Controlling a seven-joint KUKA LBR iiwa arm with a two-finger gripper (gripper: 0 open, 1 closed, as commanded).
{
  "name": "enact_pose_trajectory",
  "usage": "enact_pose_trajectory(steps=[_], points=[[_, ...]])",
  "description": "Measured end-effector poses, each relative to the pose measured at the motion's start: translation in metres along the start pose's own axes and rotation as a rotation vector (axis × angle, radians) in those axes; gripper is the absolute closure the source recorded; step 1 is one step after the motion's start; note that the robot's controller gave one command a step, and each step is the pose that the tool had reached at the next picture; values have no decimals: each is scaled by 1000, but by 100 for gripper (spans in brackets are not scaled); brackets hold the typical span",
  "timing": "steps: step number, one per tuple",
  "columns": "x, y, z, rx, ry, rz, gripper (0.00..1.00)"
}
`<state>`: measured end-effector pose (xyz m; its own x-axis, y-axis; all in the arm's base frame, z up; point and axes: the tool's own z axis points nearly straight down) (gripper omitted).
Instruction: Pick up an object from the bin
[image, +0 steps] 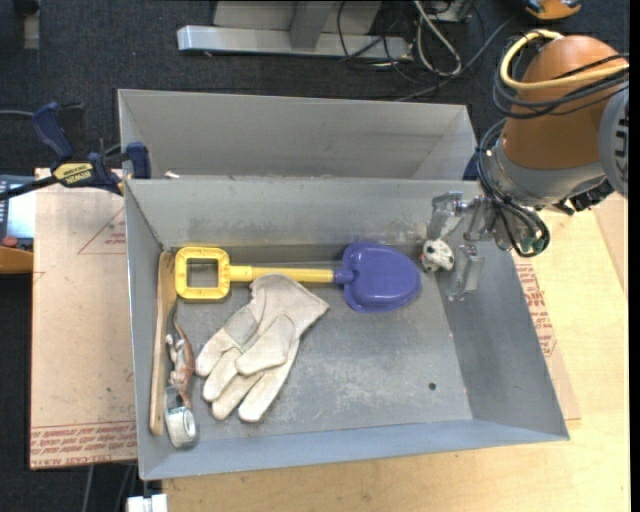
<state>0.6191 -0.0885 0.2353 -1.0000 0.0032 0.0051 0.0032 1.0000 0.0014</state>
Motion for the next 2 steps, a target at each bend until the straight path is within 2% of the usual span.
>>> enact_pose_trajectory(steps=[1, 2], points=[[-2, 1, -5, 1, -8, -3, 0], [-30, 77, 155, 0, -15, -111, 0]])
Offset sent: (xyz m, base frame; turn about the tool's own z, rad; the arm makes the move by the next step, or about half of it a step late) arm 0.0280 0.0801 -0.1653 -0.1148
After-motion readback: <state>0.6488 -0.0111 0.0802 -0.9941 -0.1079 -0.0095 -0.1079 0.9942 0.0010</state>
